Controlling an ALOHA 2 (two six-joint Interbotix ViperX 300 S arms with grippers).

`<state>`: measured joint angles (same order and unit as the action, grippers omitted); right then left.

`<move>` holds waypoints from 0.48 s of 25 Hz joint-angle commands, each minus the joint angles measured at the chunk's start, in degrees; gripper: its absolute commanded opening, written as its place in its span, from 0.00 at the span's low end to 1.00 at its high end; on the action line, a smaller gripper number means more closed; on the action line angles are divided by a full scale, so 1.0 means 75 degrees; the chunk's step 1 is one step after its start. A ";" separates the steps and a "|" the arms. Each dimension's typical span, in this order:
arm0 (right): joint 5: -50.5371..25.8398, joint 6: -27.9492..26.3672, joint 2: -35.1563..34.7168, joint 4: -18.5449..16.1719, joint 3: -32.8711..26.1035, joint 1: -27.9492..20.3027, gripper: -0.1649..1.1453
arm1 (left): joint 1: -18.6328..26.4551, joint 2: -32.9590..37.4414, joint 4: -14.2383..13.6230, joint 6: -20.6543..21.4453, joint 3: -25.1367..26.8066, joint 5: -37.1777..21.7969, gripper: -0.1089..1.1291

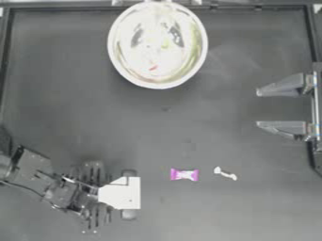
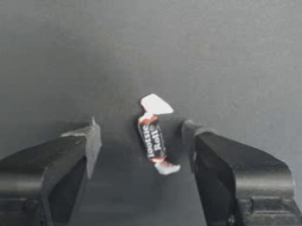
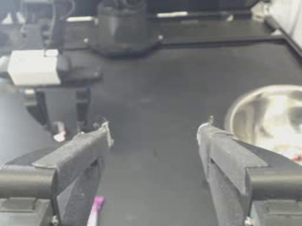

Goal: Put candies in bowl

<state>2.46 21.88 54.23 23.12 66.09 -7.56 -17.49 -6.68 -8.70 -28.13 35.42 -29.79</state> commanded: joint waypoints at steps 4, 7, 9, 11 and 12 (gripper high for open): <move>0.0059 -0.0012 -0.0059 0.0023 -0.0082 0.0035 0.83 | -0.0012 0.0129 0.0141 0.0000 -0.0187 0.0023 0.68; 0.0047 -0.0012 -0.0070 0.0023 -0.0082 0.0035 0.83 | -0.0012 0.0129 0.0187 0.0047 -0.0176 0.0023 0.42; 0.0059 -0.0012 -0.0059 0.0023 -0.0082 0.0035 0.83 | -0.0012 0.0141 0.0199 0.0059 -0.0176 0.0023 0.27; 0.0059 -0.0012 -0.0059 0.0023 -0.0082 0.0035 0.83 | -0.0012 0.0187 0.0199 0.0070 -0.0176 0.0023 0.21; 0.0059 -0.0012 -0.0070 0.0035 -0.0082 0.0035 0.83 | -0.0012 0.0246 0.0187 0.0070 -0.0176 0.0023 0.21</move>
<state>2.46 21.80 54.32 23.12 66.01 -7.38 -17.58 -6.86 -7.29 -27.77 35.07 -29.71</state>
